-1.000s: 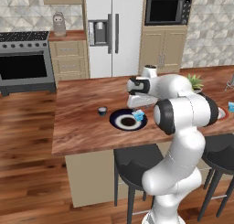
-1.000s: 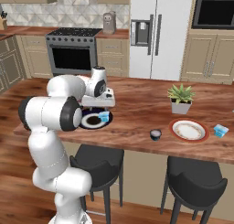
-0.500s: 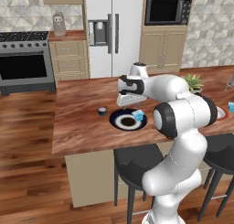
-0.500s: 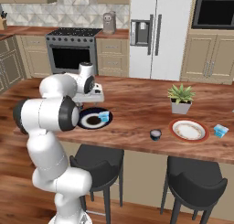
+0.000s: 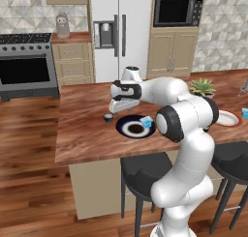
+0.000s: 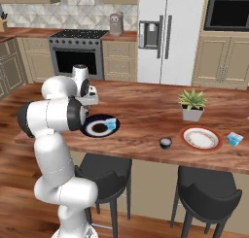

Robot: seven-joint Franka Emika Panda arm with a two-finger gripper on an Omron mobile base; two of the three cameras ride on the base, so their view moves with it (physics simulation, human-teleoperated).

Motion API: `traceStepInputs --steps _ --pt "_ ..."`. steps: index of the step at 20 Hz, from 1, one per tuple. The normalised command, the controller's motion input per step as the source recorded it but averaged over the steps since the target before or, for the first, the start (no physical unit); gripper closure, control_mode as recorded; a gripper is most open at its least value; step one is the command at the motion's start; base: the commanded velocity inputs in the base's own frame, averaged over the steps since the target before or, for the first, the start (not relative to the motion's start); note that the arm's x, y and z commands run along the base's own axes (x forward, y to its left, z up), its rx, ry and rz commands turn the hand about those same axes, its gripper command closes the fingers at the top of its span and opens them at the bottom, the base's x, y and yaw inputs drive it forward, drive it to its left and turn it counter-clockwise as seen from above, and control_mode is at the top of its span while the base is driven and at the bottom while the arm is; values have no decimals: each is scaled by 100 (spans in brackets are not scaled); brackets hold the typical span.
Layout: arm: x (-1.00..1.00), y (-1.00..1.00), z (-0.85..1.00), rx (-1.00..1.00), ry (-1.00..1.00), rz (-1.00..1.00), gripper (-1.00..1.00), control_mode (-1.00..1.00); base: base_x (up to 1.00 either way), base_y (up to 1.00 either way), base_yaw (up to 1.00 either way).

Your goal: Place two yogurt containers on each plate.

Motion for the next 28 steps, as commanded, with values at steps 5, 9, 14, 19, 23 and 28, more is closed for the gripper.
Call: traceStepInputs --steps 5,9,14,19,23,28 --pt "21 44 -3 1 0 11 -100 -100 0 0 0" --pt "3 21 -15 0 -7 10 -100 -100 0 0 0" --pt "0 5 -17 0 -1 6 -100 -100 0 0 0" --pt "19 -3 -27 0 1 1 -100 -100 0 0 0" --pt "35 -9 -15 0 0 0 -100 -100 0 0 0" --pt "40 -8 -12 0 1 0 -100 -100 0 0 0"
